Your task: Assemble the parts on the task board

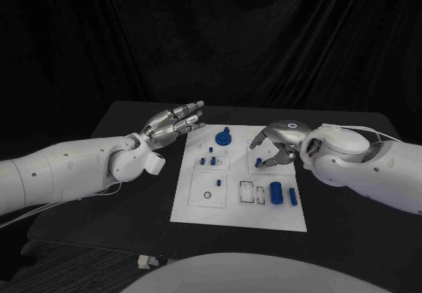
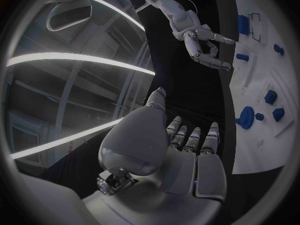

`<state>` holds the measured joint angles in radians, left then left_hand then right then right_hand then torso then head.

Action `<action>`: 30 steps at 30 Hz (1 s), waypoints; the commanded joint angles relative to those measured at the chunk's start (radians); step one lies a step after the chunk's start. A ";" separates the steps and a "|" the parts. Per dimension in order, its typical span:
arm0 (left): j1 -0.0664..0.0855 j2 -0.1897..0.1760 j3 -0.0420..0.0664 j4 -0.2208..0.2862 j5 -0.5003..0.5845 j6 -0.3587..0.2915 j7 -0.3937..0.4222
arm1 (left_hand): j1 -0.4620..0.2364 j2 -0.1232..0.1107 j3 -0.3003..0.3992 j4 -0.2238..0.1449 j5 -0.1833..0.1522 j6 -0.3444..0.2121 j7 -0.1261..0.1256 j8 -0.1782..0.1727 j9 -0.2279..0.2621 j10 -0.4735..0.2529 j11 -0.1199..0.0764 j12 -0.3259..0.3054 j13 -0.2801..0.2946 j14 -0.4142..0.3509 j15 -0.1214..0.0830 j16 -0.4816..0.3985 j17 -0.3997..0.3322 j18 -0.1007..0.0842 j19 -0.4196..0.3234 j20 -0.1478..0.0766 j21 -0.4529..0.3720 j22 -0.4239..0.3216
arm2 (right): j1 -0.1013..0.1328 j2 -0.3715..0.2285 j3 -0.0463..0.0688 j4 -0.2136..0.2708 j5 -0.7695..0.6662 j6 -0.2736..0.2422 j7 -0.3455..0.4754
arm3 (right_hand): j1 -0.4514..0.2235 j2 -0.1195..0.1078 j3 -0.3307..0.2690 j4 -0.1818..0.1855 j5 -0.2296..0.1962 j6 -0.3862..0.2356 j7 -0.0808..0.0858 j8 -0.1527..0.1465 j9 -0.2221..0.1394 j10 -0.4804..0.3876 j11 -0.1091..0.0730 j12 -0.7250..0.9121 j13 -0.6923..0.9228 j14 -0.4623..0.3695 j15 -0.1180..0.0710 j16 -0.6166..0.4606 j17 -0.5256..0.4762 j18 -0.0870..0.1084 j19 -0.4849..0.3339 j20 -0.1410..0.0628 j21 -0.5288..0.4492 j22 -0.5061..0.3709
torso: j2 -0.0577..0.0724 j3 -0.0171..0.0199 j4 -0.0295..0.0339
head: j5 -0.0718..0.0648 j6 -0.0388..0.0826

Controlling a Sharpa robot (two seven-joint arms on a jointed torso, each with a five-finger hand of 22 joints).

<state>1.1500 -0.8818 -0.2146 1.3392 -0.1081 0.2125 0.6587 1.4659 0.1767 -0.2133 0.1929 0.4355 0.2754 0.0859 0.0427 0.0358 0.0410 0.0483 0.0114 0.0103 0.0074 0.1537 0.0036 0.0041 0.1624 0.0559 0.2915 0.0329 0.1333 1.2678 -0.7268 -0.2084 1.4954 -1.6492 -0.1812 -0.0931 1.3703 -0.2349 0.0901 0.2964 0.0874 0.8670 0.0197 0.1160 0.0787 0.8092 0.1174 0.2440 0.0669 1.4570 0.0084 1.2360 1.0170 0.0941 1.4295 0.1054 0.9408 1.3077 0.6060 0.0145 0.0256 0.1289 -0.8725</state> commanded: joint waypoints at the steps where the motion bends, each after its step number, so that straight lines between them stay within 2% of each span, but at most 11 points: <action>1: -0.002 0.002 0.001 0.001 0.006 0.012 0.010 | 0.004 0.005 0.000 -0.005 0.005 0.008 0.002 0.004 0.001 -0.008 0.001 0.003 0.000 0.002 0.007 0.003 0.000 0.008 0.003 0.001 -0.002 0.000 | -0.012 0.006 0.001 -0.013 0.005 0.037 -0.015 | 0.003 0.010 0.010 -0.001 0.004 0.005 0.006 -0.003 -0.001 0.008 -0.001 0.003 -0.002 0.004 0.005 0.003 -0.002 0.013 0.004 0.004 0.005 0.118 | 0.003 0.0011 0.0004 | 0.000 0.000; 3: -0.002 0.002 0.001 0.001 0.006 0.013 0.010 | 0.004 0.005 0.000 -0.005 0.005 0.008 0.002 0.004 0.001 -0.008 0.001 0.003 0.000 0.002 0.007 0.003 0.000 0.008 0.003 0.001 -0.002 0.000 | -0.018 0.011 0.001 -0.022 0.004 0.027 -0.007 | 0.031 0.029 0.027 -0.004 0.027 0.013 0.029 -0.005 -0.003 0.020 -0.002 0.002 -0.002 0.005 0.007 0.004 -0.002 0.013 0.005 0.006 0.006 0.118 | 0.003 0.0010 0.0007 | -0.001 0.000; 5: -0.003 0.001 0.001 0.001 0.006 0.013 0.010 | 0.005 0.005 0.000 -0.006 0.006 0.009 0.002 0.004 0.002 -0.007 0.001 0.003 0.000 0.002 0.007 0.003 0.000 0.008 0.003 0.001 -0.002 0.000 | -0.023 0.016 0.001 -0.031 0.004 0.017 0.000 | 0.049 0.041 0.037 -0.007 0.041 0.027 0.037 -0.003 -0.002 0.033 -0.003 0.003 -0.002 0.005 0.007 0.005 -0.001 0.012 0.007 0.007 0.012 0.120 | 0.003 0.0010 0.0004 | -0.001 0.000; 6: -0.003 0.001 0.001 0.001 0.006 0.013 0.010 | 0.005 0.005 0.000 -0.006 0.006 0.009 0.002 0.004 0.002 -0.007 0.001 0.003 0.000 0.002 0.007 0.003 0.000 0.008 0.003 0.001 -0.002 0.000 | -0.025 0.018 0.001 -0.037 0.004 0.010 0.005 | 0.075 0.056 0.050 -0.017 0.067 0.034 0.051 -0.004 -0.002 0.047 -0.006 0.004 -0.002 0.007 0.005 0.009 0.004 0.011 0.008 0.007 0.018 0.122 | 0.003 0.0009 0.0007 | -0.002 0.000; 9: -0.003 -0.001 0.001 0.002 0.006 0.013 0.010 | 0.005 0.005 0.000 -0.007 0.007 0.008 0.002 0.004 0.001 -0.008 0.001 0.003 0.000 0.002 0.007 0.003 0.000 0.008 0.003 0.001 -0.002 0.001 | -0.035 0.027 0.001 -0.051 0.003 -0.007 0.016 | 0.097 0.067 0.060 -0.029 0.090 0.042 0.057 -0.006 -0.003 0.058 -0.007 0.002 -0.003 0.007 0.005 0.009 0.003 0.011 0.009 0.007 0.019 0.122 | 0.003 0.0010 0.0008 | -0.003 0.000; 12: -0.004 -0.002 0.001 0.005 0.006 0.013 0.007 | 0.008 0.006 0.001 -0.011 0.011 0.010 0.004 0.005 0.002 -0.006 0.003 0.003 0.000 0.002 0.008 0.003 0.000 0.008 0.004 0.001 -0.002 0.001 | -0.047 0.038 0.001 -0.066 0.003 -0.018 0.024 | 0.129 0.087 0.078 -0.060 0.142 0.058 0.067 -0.008 -0.003 0.075 -0.008 -0.002 -0.003 0.007 0.005 0.011 0.003 0.011 0.009 0.006 0.020 0.123 | 0.002 0.0008 0.0010 | -0.002 0.000; 17: -0.004 -0.002 0.001 0.006 0.006 0.016 0.004 | 0.012 0.008 0.002 -0.018 0.017 0.011 0.008 0.005 0.002 -0.005 0.008 0.004 0.001 0.003 0.008 0.004 0.000 0.008 0.005 0.001 -0.002 0.000 | -0.058 0.047 0.001 -0.078 0.003 -0.025 0.027 | 0.144 0.100 0.095 -0.087 0.158 0.084 0.077 -0.006 -0.002 0.104 -0.009 -0.001 -0.003 0.006 0.006 0.009 -0.001 0.011 0.008 0.007 0.020 0.123 | 0.002 0.0006 0.0005 | -0.002 0.000; 22: -0.004 0.000 0.001 0.007 0.006 0.016 0.002 | 0.019 0.008 0.005 -0.029 0.028 0.011 0.009 0.006 0.002 -0.005 0.009 0.005 0.001 0.004 0.011 0.004 0.001 0.008 0.006 0.001 -0.001 0.000 | -0.064 0.052 0.001 -0.086 0.003 -0.028 0.031 | 0.150 0.109 0.118 -0.111 0.175 0.127 0.076 0.004 0.007 0.150 -0.012 0.000 -0.002 0.004 0.006 0.010 -0.002 0.011 0.007 0.007 0.020 0.123 | 0.002 0.0007 0.0005 | -0.001 0.000; 30: -0.005 0.004 0.001 0.005 0.006 0.020 0.001 | 0.021 0.009 0.006 -0.034 0.032 0.012 0.009 0.006 0.002 -0.005 0.009 0.005 0.001 0.004 0.013 0.005 0.001 0.008 0.007 0.001 -0.001 0.000 | -0.067 0.049 0.001 -0.084 0.003 -0.050 0.044 | 0.156 0.104 0.171 -0.132 0.171 0.195 0.093 0.023 0.031 0.256 -0.035 -0.004 -0.003 0.008 -0.013 0.018 0.008 0.010 0.010 -0.007 0.038 0.127 | 0.002 0.0006 0.0012 | -0.003 0.000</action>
<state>1.1467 -0.8796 -0.2146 1.3430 -0.1081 0.2175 0.6513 1.4751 0.1860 -0.2078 0.1625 0.4620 0.2825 0.0930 0.0426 0.0361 0.0372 0.0520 0.0114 0.0103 0.0112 0.1574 0.0036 0.0041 0.1625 0.0559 0.2915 0.0328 0.1332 1.2036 -0.6760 -0.2083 1.4094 -1.6443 -0.2002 -0.0637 1.5177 -0.1304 0.2587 0.1638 0.2587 1.0593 0.1132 0.1367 0.1087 1.0614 0.0832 0.2440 0.0654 1.4644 0.0005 1.2514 1.0246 0.0939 1.4385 0.1038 0.9759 1.3074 0.6078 0.0152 0.0263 0.1271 -0.8725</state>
